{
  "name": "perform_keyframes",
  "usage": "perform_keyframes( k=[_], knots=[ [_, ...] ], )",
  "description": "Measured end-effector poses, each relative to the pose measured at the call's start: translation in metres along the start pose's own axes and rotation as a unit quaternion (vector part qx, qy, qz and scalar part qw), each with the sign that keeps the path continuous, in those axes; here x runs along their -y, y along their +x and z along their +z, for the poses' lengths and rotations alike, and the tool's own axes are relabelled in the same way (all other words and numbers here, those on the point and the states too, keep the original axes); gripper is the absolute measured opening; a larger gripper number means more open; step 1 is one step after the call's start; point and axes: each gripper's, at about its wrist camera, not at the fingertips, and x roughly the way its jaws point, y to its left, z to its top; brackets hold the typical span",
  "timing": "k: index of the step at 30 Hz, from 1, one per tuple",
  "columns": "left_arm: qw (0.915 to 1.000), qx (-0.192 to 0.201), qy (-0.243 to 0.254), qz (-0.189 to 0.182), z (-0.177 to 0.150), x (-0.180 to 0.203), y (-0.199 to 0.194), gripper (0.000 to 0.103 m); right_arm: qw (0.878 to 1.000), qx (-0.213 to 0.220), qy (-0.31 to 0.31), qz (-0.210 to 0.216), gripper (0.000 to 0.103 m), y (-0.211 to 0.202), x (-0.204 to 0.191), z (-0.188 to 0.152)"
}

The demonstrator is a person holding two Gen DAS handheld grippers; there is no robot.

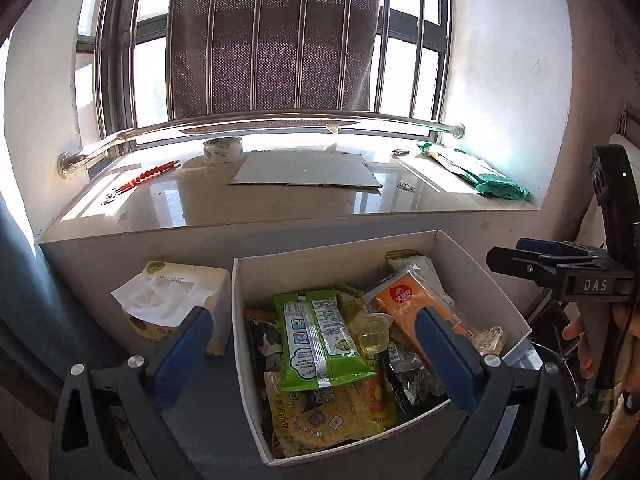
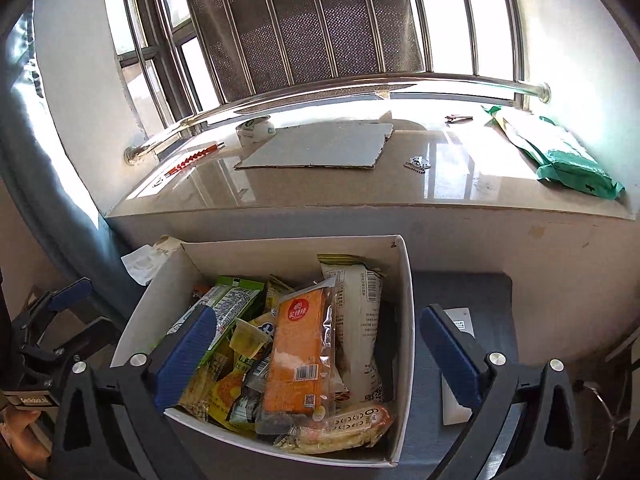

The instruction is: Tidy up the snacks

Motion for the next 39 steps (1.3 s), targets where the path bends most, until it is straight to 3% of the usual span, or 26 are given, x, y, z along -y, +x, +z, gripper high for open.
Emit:
perform_keyframes(
  k=[3,6,8,14,18,23,30,39],
  knots=[
    [0.999,0.031,0.017,0.026,0.001,0.008,-0.024,0.103,0.999,0.026,-0.025,-0.009,0.103,-0.021,-0.011,-0.003],
    [0.9976,0.033,0.011,0.06,-0.003,0.013,-0.04,0.103,0.996,0.065,-0.046,-0.05,0.103,-0.048,-0.023,-0.012],
    [0.9966,0.042,0.01,0.07,-0.011,0.018,-0.053,0.103,0.995,0.086,-0.044,-0.034,0.103,-0.066,-0.027,-0.023],
    [0.9991,0.037,-0.001,0.023,-0.039,0.034,-0.087,0.103,0.992,0.112,-0.054,0.013,0.103,-0.11,-0.042,-0.065],
    [0.9986,0.045,0.007,0.027,-0.06,0.052,-0.117,0.103,0.993,0.104,-0.056,0.025,0.103,-0.132,-0.049,-0.098],
    [0.9987,0.046,-0.021,0.0,-0.087,0.06,-0.151,0.103,0.993,0.105,-0.048,0.033,0.103,-0.158,-0.049,-0.144],
    [0.9986,0.04,-0.026,0.022,-0.129,0.071,-0.178,0.103,0.995,0.09,-0.01,0.042,0.103,-0.179,-0.043,-0.199],
    [0.9992,0.024,-0.032,0.005,-0.151,0.072,-0.18,0.103,0.996,0.085,-0.006,0.041,0.103,-0.184,-0.043,-0.216]
  ],
)
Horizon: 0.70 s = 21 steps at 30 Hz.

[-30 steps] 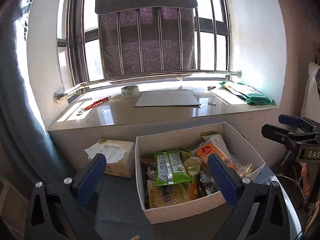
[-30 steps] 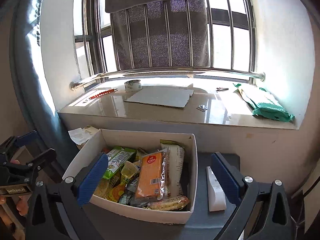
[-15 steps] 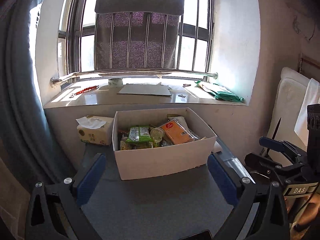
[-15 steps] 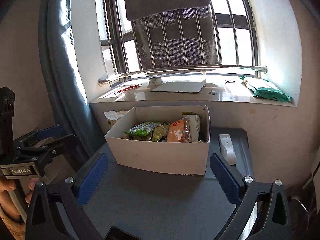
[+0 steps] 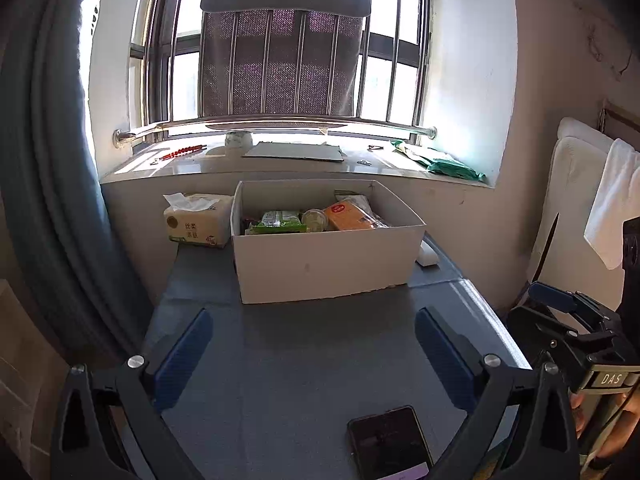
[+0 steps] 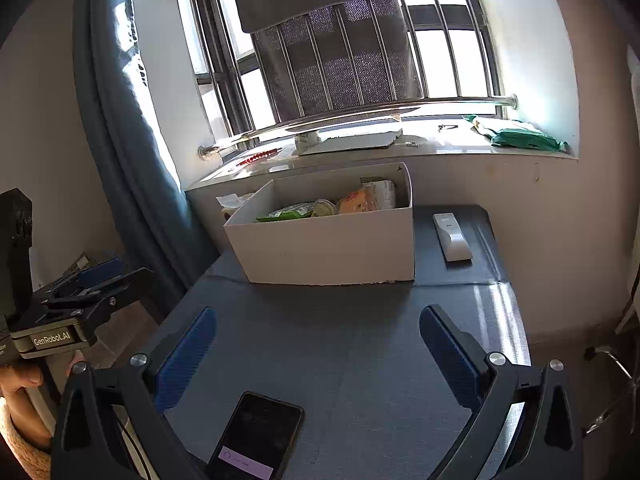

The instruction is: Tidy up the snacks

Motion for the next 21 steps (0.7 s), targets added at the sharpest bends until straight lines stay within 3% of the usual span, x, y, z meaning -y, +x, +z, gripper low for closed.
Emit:
perform_keyframes(
  k=[21],
  knots=[
    [0.9999,-0.01,0.0,0.007,0.0,-0.003,0.01,0.103,1.0,-0.006,-0.016,-0.009,0.103,0.001,-0.011,-0.001]
  ],
)
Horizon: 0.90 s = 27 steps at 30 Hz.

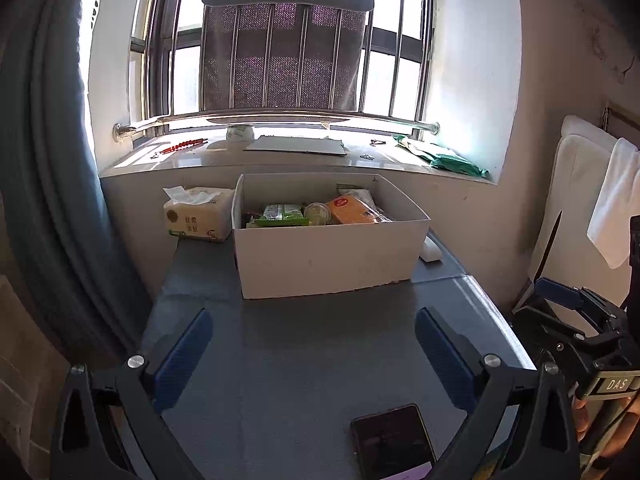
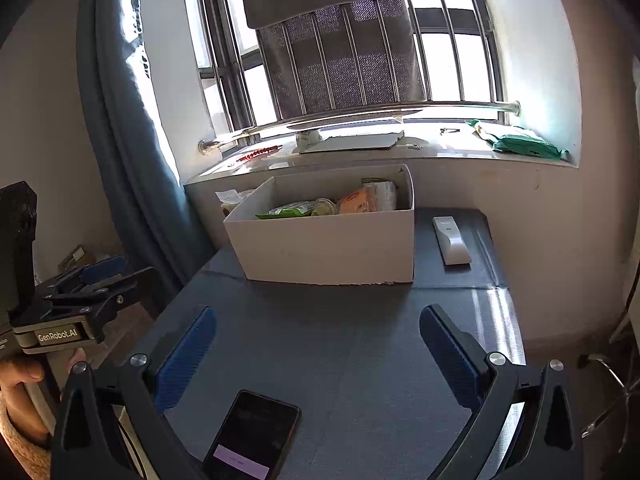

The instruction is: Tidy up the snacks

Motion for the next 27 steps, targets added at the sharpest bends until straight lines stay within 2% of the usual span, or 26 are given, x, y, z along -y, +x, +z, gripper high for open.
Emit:
perform_keyframes(
  k=[27],
  knots=[
    [1.0,-0.001,0.004,-0.003,-0.0004,-0.0004,0.0011,0.103,1.0,-0.01,-0.01,-0.006,0.103,0.0043,-0.0062,-0.0019]
  ],
)
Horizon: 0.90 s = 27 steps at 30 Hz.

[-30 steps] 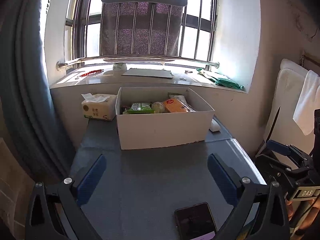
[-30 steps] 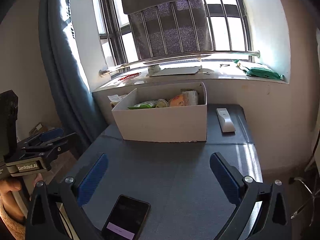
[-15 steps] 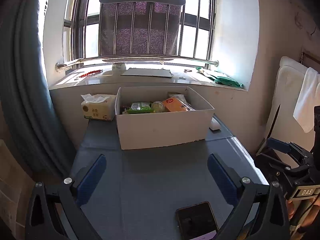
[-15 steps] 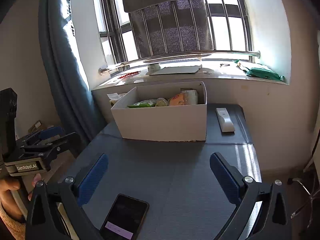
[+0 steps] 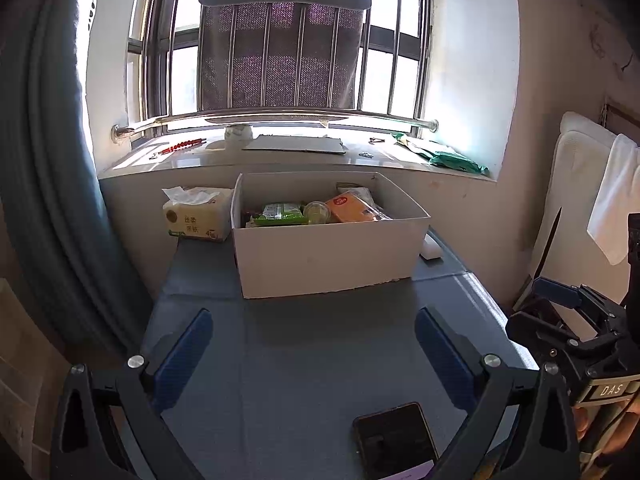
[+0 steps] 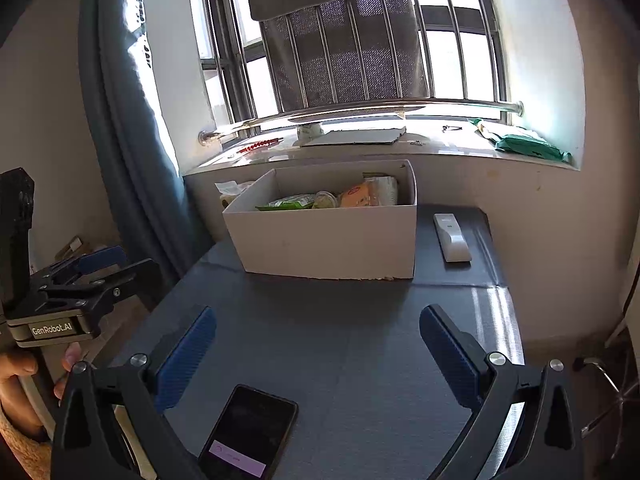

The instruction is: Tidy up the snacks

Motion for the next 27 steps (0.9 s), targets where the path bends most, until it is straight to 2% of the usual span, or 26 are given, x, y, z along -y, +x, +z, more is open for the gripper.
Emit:
perform_keyframes(
  k=[27],
  knots=[
    [1.0,-0.005,-0.001,0.002,-0.0017,-0.0016,0.0017,0.103,1.0,-0.002,-0.001,0.006,0.103,-0.0003,-0.0027,-0.0021]
  ],
)
